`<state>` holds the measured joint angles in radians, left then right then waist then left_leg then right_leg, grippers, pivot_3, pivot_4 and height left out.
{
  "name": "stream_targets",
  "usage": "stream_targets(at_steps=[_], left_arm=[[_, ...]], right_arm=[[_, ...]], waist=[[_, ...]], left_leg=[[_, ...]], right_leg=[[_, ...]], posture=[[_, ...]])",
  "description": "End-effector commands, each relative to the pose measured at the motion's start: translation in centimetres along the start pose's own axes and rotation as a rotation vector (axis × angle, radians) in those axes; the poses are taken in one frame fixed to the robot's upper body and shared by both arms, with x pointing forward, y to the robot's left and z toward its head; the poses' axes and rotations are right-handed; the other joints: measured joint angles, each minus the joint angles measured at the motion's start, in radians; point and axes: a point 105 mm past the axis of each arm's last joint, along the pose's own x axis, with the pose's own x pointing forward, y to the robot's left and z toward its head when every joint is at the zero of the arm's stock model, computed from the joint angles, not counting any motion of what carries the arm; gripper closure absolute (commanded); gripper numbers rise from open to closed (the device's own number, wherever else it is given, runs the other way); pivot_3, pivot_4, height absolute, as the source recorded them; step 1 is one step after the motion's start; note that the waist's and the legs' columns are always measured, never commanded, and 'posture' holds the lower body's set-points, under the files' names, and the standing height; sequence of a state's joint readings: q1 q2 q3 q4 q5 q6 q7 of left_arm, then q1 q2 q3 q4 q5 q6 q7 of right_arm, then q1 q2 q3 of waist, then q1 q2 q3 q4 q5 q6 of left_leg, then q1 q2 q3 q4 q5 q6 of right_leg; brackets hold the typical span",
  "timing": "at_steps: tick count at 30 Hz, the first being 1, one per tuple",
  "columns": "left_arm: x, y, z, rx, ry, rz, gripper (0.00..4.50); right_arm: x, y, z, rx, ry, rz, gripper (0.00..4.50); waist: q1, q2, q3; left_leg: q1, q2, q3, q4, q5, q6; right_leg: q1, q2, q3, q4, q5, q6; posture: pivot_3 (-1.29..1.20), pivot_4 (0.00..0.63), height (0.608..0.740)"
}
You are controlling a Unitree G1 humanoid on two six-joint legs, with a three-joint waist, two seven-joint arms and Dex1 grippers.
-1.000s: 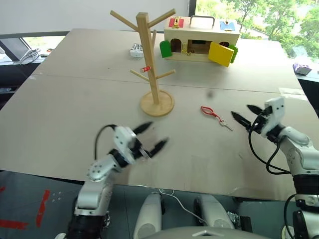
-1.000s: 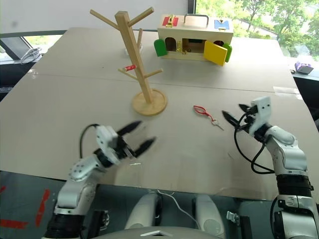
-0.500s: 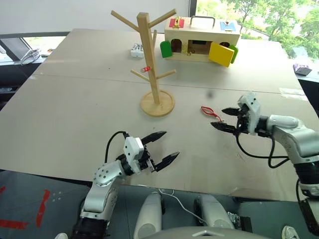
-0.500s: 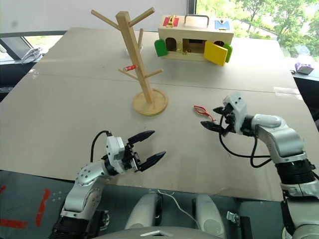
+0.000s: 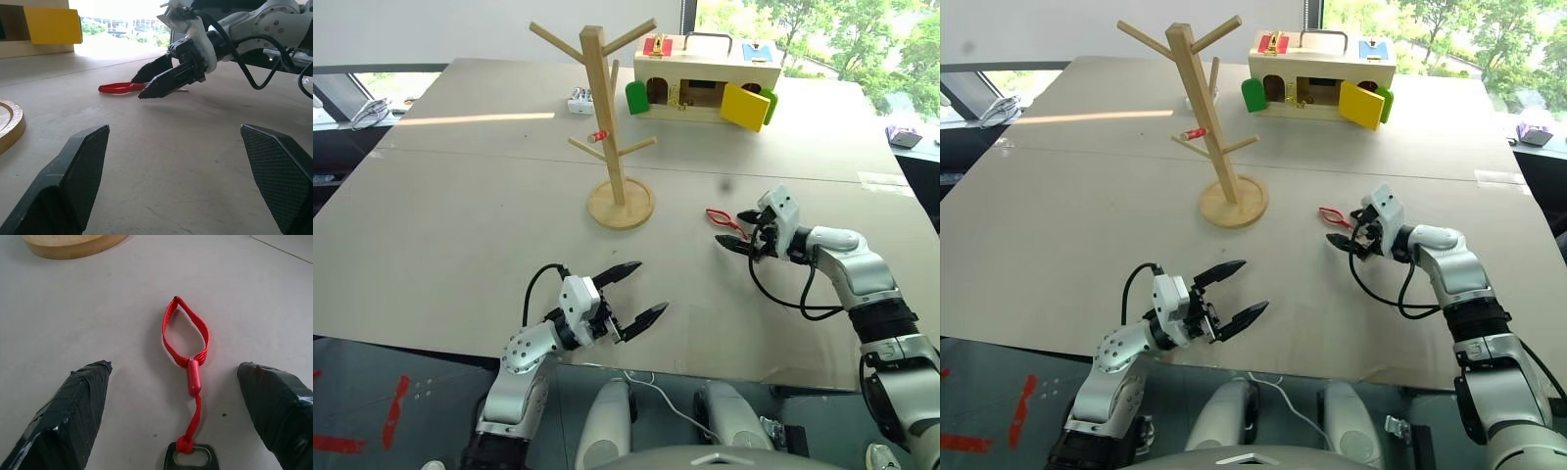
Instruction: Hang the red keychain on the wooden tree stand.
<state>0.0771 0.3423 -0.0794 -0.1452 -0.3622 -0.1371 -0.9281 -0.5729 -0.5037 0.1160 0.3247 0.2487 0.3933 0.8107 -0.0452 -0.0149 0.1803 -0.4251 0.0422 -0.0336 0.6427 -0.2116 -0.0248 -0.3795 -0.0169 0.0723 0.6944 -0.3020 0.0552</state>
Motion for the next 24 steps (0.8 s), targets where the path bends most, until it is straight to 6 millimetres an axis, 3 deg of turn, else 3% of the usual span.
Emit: stream_targets(at_steps=[1,2,7,14,17,22,24], left_arm=[[0.0,0.4,0.7,0.018,-0.024,0.015,0.0],[0.0,0.4,0.7,0.017,-0.023,0.015,0.0],[-0.1,0.4,0.7,0.016,-0.022,0.02,0.0],[-0.1,1.0,1.0,0.008,-0.031,0.063,0.0],[-0.3,1.7,1.8,0.017,-0.045,0.122,0.0],[-0.7,4.0,6.0,0.047,-0.132,0.275,0.0],[-0.6,4.8,8.1,0.034,-0.157,0.32,0.0]], right_arm=[[0.0,-0.5,0.5,-0.026,-0.021,-0.03,1.64],[0.0,-0.5,0.5,-0.037,-0.021,-0.035,1.84],[0.1,-0.8,0.3,-0.088,-0.02,-0.073,4.32],[0.1,-0.4,1.0,-0.122,-0.056,-0.064,4.42],[-0.4,-0.1,3.8,-0.143,-0.162,-0.04,4.42],[-1.6,0.9,9.2,-0.261,-0.283,-0.006,4.42],[-1.8,2.2,11.6,-0.358,-0.328,0.029,4.42]], waist=[[0.001,0.0,0.0],[0.001,0.0,0.0],[0.001,0.0,0.0],[0.001,0.0,0.0],[0.001,0.0,0.0],[0.004,0.001,0.001],[0.004,0.0,0.001]], left_leg=[[0.0,0.0,0.0,0.0,0.0,0.0],[0.0,0.0,0.0,0.0,0.0,0.0],[0.0,0.0,0.0,-0.001,0.0,0.0],[0.0,0.0,0.0,-0.001,0.0,0.0],[0.0,0.0,0.0,-0.001,0.0,0.0],[-0.002,0.0,-0.001,-0.001,0.0,0.0],[-0.002,0.0,-0.001,-0.001,0.0,0.0]], right_leg=[[0.0,0.0,0.0,0.0,0.0,0.0],[0.0,0.0,0.0,0.0,0.0,0.0],[0.0,0.0,0.0,0.0,0.0,0.0],[0.0,0.0,0.0,0.0,0.0,0.0],[0.0,0.0,0.0,0.0,0.0,0.0],[-0.001,0.0,-0.001,-0.001,0.0,0.0],[-0.001,-0.001,-0.001,-0.001,0.0,0.0]], posture=[[0.0,0.15,0.74],[0.0,0.15,0.74],[0.0,0.15,0.74],[0.0,0.15,0.74],[0.0,0.15,0.74],[0.0,0.15,0.74],[0.0,0.15,0.74]])
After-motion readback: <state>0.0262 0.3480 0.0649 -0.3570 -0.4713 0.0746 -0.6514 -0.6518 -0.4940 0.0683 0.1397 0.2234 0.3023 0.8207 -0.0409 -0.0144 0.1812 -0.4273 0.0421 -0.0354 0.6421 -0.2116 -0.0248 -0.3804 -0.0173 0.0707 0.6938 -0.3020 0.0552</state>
